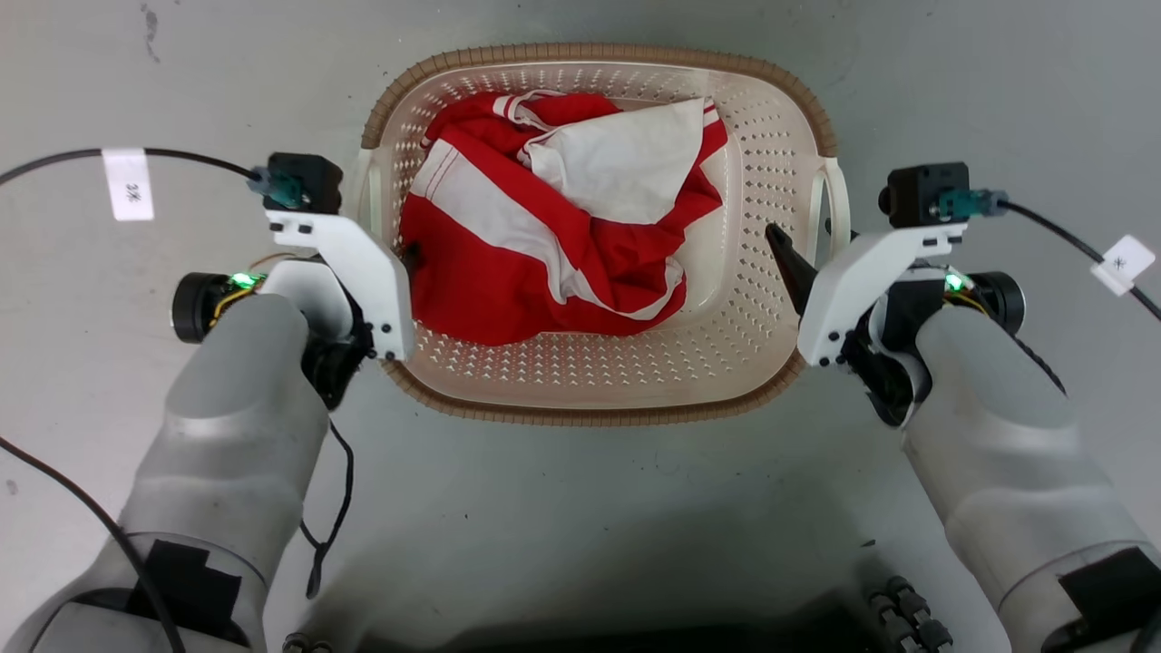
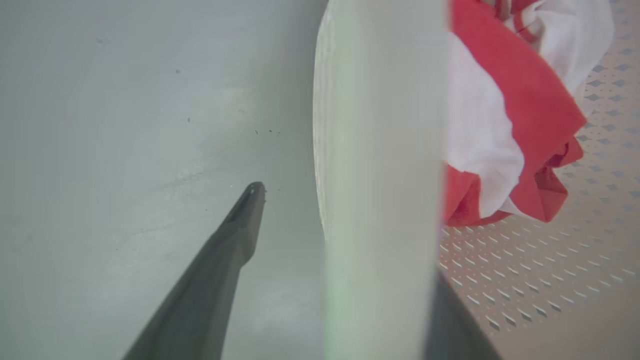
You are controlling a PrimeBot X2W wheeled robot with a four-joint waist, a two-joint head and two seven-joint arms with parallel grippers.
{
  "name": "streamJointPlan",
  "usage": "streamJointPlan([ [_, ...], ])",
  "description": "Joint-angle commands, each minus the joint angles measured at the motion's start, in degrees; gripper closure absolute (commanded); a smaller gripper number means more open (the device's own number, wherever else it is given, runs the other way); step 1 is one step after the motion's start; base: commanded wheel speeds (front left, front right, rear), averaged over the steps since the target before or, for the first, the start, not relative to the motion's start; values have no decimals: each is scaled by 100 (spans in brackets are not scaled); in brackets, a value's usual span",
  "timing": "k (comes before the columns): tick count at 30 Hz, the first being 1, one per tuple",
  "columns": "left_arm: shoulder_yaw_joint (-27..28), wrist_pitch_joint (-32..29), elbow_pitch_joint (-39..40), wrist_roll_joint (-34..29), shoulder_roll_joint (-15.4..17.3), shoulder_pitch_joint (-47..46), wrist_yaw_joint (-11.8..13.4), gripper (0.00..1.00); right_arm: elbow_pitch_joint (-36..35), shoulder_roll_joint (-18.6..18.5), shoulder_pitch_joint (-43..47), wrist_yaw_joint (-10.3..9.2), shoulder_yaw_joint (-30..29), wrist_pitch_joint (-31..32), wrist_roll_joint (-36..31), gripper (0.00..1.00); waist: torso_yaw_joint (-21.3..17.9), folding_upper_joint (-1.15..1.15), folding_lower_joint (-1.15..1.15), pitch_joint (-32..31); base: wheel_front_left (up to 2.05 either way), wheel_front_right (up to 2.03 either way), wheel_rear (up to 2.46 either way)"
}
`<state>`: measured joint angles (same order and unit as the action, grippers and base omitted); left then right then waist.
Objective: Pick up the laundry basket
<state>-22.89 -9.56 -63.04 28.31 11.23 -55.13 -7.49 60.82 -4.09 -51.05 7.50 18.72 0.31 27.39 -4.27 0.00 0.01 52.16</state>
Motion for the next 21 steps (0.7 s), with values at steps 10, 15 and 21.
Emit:
streamJointPlan([
  [10,-574,-455,66,746,132,-51,5,100,371,3,-280,7,599,8,488,100,-31,0,-1,-147,0,0,0],
  [15,-825,-662,2,1066,53,94,4,100,391,-98,-99,7,911,93,757,100,1,0,-1,-540,0,0,0],
  [21,-1123,-976,-74,1426,-63,270,-8,100,362,-292,57,6,1248,389,1121,100,45,0,-1,-1247,0,0,0],
])
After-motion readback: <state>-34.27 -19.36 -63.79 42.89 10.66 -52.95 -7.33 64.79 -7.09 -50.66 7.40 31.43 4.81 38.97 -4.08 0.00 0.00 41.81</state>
